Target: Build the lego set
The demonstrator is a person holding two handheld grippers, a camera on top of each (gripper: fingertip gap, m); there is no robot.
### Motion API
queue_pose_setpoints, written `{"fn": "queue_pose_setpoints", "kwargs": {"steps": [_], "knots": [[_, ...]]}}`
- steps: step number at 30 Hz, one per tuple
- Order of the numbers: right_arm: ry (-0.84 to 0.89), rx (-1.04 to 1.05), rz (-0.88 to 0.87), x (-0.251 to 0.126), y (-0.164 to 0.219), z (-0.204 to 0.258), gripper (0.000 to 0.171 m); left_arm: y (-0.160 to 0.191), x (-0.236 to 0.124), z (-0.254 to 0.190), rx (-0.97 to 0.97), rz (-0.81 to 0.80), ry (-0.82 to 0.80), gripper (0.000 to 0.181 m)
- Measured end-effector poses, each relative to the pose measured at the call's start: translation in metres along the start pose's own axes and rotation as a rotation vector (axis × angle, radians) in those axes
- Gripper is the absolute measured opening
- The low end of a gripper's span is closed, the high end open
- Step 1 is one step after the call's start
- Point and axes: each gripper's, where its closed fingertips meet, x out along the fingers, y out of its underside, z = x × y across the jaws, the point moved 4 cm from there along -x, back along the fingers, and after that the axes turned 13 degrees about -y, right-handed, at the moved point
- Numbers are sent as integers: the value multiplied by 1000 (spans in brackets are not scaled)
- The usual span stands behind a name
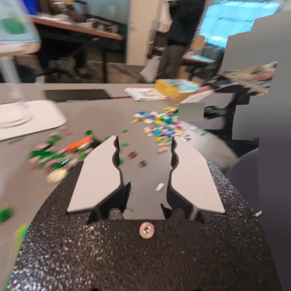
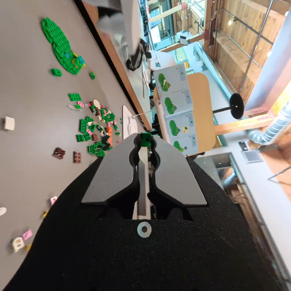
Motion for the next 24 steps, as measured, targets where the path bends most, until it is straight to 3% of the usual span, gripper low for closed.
{"fn": "queue_pose_setpoints", "kwargs": {"steps": [3,8,12,18,24], "knots": [[-40,70,-29,2,8,8,11,24,-39,59,38,75,-319,66],[-108,125,-59,9,15,18,11,70,-59,96,127,268,-504,69],[-139,153,-75,12,16,21,10,91,-46,113,128,362,-529,78],[-167,197,-90,11,21,25,11,132,-33,134,147,594,-519,115],[-190,224,-97,13,22,28,11,133,-23,142,74,564,-482,115]]}}
